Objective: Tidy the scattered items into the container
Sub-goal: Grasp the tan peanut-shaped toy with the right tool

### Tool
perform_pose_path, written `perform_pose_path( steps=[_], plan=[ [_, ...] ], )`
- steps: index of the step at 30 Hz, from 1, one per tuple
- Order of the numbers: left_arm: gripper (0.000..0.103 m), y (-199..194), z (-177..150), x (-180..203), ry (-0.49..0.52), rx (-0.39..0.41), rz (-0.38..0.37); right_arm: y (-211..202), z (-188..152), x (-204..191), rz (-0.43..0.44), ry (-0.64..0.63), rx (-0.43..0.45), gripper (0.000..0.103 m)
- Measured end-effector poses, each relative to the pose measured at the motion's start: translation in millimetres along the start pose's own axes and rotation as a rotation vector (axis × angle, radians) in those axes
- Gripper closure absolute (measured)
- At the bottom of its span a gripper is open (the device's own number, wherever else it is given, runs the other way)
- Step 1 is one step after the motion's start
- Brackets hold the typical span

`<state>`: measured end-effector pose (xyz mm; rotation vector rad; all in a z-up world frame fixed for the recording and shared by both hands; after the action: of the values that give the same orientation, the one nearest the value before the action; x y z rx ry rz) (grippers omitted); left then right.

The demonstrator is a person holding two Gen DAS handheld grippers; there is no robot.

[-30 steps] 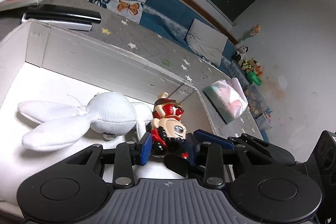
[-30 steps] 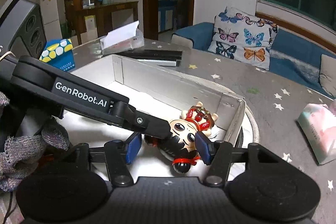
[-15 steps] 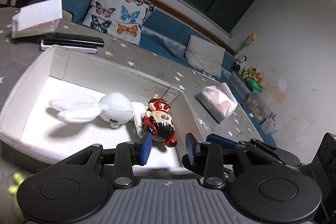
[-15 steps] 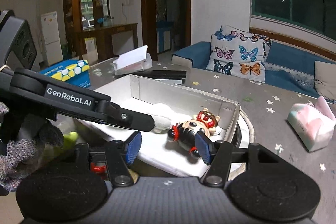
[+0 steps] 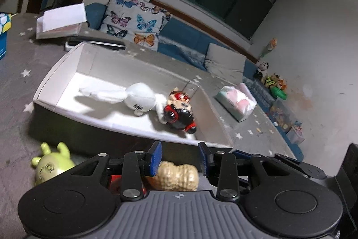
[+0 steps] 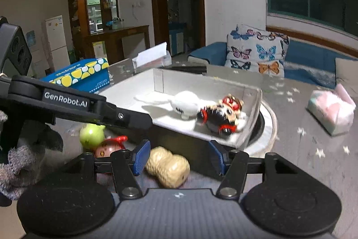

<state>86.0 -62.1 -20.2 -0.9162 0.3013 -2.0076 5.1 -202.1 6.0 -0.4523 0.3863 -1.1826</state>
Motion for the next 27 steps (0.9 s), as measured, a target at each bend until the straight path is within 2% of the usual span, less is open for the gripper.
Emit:
perform_pose_path(
  steps=[16,27],
  plan=[
    [0.066,17,-16,-15,-0.059,-0.059,0.037,22,-26,3,0.037,0.036,-0.07,0.044],
    [0.066,29,-10,-13,-0.041,-0.096,0.039,50,-29,2,0.082,0.03,-0.103,0.045]
  ],
)
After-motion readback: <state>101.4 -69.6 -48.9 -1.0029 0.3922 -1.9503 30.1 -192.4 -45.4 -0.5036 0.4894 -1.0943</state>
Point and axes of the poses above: each gripper's, at about its wrist camera, not at the fingertips, and y roughly the way its jaws point, x to its right, z to its top, the point moved 5 cm from there along y, roughly the way its jaws point, and after that the axes turned 1 degree about -y, right-handed, at the moved point
